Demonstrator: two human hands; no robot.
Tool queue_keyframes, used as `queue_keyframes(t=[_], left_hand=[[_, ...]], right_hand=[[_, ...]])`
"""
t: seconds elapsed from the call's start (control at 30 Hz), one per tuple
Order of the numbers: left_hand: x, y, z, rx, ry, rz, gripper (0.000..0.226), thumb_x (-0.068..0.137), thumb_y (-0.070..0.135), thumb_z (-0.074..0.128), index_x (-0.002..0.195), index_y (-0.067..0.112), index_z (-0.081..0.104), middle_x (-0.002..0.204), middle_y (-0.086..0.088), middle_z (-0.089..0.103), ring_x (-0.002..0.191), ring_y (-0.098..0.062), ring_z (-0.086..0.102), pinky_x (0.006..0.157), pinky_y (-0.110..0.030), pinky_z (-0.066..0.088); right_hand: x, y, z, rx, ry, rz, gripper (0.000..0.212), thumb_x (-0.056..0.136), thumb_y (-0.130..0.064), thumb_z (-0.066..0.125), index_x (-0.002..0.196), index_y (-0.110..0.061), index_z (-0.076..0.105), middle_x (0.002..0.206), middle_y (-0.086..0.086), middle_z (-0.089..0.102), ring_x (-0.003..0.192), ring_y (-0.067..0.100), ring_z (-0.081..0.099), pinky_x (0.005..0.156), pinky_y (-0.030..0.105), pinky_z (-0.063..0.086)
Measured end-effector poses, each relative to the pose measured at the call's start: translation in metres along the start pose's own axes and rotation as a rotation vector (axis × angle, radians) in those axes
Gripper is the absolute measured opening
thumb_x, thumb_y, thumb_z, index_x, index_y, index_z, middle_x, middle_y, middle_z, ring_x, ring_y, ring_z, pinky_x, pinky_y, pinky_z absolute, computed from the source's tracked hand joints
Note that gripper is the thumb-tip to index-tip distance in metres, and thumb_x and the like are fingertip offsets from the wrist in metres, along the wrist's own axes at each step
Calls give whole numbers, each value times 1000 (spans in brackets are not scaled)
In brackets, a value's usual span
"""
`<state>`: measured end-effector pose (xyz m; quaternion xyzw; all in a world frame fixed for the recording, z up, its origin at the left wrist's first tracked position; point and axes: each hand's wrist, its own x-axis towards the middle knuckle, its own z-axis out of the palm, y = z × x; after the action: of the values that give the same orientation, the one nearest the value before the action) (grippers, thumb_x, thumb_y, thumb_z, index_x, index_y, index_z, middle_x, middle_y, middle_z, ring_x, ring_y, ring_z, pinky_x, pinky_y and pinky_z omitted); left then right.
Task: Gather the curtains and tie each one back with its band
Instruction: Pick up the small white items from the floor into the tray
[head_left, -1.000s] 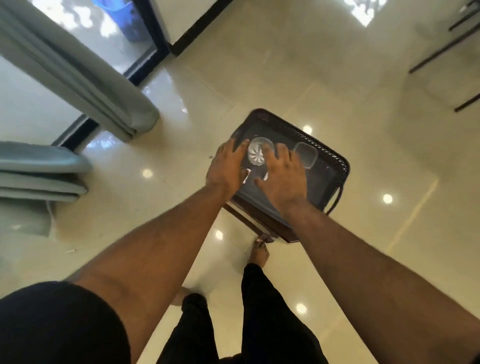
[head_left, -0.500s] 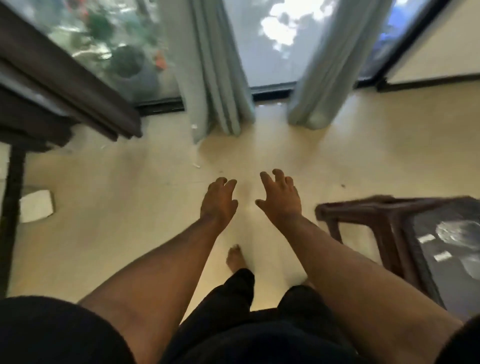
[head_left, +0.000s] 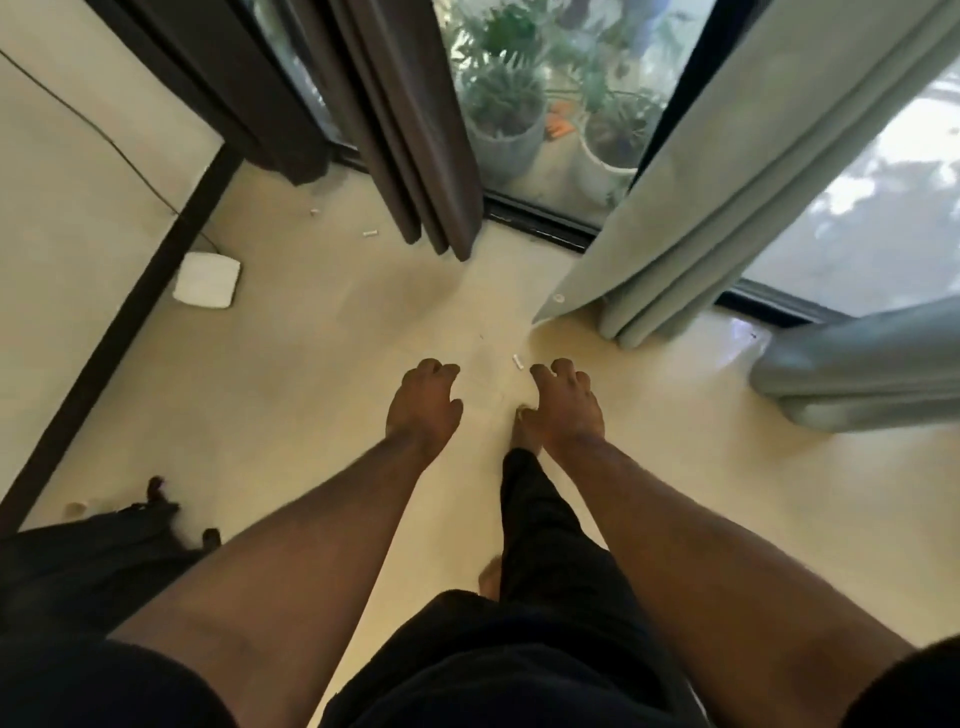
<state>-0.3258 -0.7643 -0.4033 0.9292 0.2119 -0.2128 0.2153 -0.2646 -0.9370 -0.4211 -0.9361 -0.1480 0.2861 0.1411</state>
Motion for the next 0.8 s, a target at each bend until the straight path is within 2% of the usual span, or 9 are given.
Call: queue_keyframes(t=[0.27,0.43,0.6,0.8], left_hand=[[123,-33,20,-97,-102,-166,49,93,18,55,142,17,47,142,-4,45,128,-25,43,101,-36,42],[193,-66,67,-124,-186,-241,48,93,15,52,141,18,46,141,-5,45,126,-25,44,98,-36,44],[265,-107,137,-115,-255,-223,46,94,11,49,140,15,48,137,-9,48,121,-26,48,97,-39,46],[344,-173,245,-108,-330,-271,49,94,11,52,142,15,45,142,-10,43,127,-29,44,102,-44,43]], right_hand=[[153,5,2,-163,-213,-20,51,89,-21,65,136,-15,44,134,11,42,118,31,44,95,39,47],[232,6,40,-174,-321,-1,52,89,-21,64,137,-15,45,132,11,43,118,31,44,95,41,48],[310,24,109,-194,-356,31,59,87,-20,67,140,-15,43,132,13,44,120,32,45,95,40,48],[402,67,231,-194,-413,52,59,87,-15,66,141,-16,42,132,16,45,119,35,47,94,42,48]])
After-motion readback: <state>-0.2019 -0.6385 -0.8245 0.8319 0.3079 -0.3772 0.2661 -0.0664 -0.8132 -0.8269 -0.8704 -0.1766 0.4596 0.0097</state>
